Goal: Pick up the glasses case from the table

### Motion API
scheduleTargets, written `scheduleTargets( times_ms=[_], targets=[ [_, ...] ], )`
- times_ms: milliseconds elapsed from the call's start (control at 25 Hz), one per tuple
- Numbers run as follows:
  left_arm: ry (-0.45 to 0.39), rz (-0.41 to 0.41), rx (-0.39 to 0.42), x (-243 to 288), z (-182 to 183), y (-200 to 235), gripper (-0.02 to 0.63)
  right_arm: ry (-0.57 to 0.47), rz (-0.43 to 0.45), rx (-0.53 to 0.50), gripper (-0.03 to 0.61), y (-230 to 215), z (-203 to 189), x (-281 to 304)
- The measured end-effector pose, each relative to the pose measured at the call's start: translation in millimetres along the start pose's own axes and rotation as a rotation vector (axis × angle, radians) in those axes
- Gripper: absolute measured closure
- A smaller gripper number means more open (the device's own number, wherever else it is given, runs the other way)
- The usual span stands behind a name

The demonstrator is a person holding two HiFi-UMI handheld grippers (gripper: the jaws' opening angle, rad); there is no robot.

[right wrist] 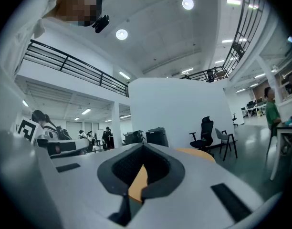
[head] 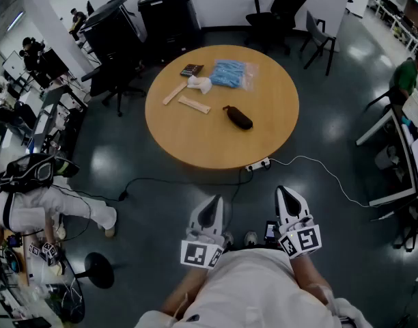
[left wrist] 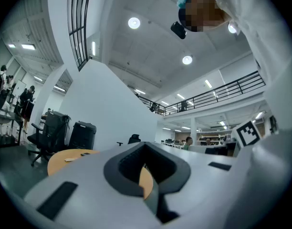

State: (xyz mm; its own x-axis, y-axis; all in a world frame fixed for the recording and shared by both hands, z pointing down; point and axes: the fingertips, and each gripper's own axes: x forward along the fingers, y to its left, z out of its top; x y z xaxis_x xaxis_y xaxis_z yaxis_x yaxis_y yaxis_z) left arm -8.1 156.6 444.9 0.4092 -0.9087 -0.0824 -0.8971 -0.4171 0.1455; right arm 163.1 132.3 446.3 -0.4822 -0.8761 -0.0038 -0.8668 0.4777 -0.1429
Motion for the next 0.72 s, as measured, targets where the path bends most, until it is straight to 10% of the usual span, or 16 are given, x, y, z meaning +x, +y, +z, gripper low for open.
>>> scheduleTargets(
  times_ms=[720],
  targets=[
    [0.003,0.032,0.045,9.8,-1.3,-6.1,0.607,-0.015,0.026,0.048,0.565,-26.4,-0.7,-7.8]
  ],
)
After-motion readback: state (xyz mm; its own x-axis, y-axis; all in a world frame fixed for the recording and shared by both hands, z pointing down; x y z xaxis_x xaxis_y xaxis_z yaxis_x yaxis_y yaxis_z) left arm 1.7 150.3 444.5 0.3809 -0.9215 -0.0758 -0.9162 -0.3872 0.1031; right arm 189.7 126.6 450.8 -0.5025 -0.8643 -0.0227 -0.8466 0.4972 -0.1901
